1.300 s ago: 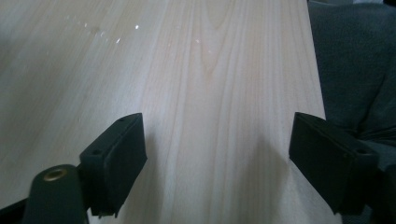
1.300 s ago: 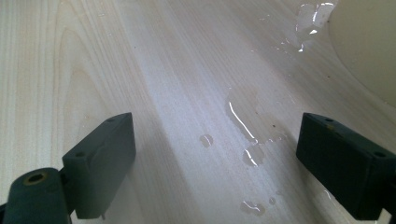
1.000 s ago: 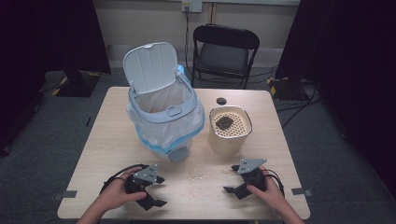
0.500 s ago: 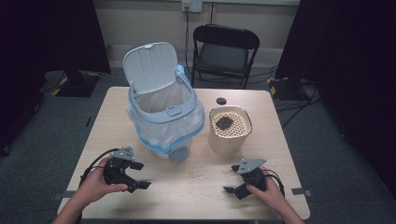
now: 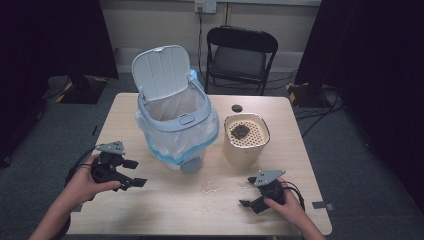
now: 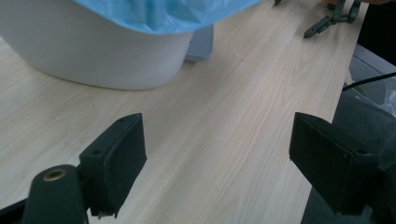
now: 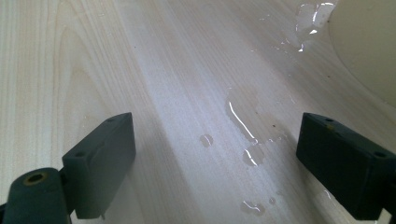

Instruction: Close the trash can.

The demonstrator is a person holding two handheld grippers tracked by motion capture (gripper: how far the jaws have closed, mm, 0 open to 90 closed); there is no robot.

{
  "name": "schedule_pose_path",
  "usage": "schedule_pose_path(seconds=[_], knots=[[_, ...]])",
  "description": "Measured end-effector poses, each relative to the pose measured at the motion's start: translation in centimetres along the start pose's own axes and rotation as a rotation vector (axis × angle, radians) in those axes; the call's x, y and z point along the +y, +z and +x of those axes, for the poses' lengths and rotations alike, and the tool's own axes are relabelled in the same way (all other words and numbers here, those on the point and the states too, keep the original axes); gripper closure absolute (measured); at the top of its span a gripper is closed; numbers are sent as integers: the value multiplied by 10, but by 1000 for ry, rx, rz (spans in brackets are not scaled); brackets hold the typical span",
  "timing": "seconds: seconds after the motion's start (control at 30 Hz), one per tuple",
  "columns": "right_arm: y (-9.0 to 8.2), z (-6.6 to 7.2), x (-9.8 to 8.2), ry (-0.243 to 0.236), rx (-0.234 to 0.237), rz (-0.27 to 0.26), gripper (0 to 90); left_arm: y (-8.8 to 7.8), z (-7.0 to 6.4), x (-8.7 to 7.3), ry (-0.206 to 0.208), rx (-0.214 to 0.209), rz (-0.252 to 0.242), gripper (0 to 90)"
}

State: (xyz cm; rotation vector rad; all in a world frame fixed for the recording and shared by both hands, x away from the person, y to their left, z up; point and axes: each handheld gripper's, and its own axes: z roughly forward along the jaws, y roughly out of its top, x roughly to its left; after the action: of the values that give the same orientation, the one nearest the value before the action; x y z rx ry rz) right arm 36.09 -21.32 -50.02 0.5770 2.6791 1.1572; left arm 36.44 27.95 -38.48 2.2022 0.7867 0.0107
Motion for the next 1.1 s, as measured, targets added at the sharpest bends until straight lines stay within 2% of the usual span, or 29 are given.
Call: schedule_pose_path(seconds=[0.47,0.53,1.1], knots=[[0,0,0,0,0,0,112,-20,16,26,-26,27,-14,190],[0,0,0,0,-1,0,112,-22,18,31,-21,32,-7,190],[0,0,0,1,-3,-1,112,-50,29,78,1,59,-66,190]])
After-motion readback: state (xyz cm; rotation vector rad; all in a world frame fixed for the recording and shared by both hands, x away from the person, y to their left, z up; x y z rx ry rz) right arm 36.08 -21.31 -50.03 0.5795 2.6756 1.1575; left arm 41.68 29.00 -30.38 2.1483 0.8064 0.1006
